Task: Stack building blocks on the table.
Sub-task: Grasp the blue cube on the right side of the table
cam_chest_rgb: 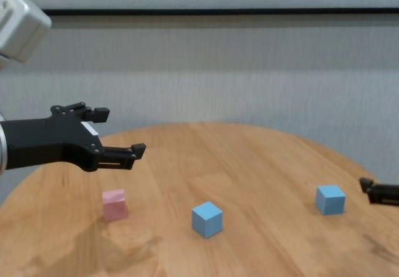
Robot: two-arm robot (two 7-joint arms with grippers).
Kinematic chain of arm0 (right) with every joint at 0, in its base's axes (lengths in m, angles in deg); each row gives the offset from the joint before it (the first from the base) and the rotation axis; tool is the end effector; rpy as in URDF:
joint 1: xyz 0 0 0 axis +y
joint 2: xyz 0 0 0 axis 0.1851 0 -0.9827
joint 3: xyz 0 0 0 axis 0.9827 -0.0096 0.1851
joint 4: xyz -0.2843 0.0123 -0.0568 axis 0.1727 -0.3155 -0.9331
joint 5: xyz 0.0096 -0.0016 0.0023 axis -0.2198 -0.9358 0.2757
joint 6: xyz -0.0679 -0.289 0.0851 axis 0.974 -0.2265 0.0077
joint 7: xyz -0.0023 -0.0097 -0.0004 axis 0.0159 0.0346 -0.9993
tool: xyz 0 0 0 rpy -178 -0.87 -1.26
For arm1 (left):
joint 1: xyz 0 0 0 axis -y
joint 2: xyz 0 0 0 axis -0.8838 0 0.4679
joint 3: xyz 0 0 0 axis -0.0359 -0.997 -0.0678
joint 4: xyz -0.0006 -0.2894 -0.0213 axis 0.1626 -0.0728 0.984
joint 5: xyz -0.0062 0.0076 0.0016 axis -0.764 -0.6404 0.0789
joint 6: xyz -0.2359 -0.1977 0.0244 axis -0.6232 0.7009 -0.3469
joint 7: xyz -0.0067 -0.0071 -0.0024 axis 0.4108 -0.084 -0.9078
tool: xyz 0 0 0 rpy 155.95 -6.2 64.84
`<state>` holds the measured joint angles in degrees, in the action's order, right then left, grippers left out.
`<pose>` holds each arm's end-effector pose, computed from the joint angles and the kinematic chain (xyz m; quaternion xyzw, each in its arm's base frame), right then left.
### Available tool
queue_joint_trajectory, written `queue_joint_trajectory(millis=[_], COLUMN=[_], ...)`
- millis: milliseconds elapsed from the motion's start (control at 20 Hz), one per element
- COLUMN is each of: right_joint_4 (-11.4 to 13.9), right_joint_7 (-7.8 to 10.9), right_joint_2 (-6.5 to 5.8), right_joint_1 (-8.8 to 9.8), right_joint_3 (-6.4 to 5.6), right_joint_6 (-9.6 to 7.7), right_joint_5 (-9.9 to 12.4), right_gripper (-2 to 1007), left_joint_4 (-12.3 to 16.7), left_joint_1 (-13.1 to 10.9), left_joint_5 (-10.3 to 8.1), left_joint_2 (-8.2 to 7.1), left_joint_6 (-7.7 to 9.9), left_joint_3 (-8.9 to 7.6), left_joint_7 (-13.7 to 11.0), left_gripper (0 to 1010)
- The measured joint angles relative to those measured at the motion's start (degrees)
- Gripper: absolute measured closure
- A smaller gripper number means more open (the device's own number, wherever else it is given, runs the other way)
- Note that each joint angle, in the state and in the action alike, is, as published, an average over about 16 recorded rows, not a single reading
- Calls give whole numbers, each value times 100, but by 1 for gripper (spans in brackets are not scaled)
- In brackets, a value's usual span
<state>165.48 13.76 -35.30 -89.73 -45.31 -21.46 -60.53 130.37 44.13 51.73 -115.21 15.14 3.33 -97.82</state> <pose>0.3517 -0.0699 -0.2960 -0.1926 -0.0741 -0.5531 0.8072 0.3894 0.0660 -0.2610 0.1532 -0.1451 0.3911 0.8958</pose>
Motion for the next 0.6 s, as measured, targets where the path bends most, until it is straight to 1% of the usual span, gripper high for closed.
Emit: queue_joint_trajectory(millis=[150,300,450,600], right_joint_4=[83,108,65,-17], right_joint_7=[40,3,-103,-206], right_joint_2=[59,177,354,549], right_joint_1=[22,28,8,-34], right_joint_3=[7,-4,-25,-37], right_joint_6=[-348,-630,-811,-925], right_joint_5=[39,74,63,22], right_gripper=[4,4,4,4], left_joint_4=[-30,-52,-70,-85], left_joint_1=[21,37,49,58], left_joint_5=[-10,-19,-25,-30], left_joint_2=[19,33,45,54], left_joint_6=[0,0,1,1], left_joint_3=[12,21,28,33], left_joint_7=[-9,-15,-20,-24], left_gripper=[8,8,8,8])
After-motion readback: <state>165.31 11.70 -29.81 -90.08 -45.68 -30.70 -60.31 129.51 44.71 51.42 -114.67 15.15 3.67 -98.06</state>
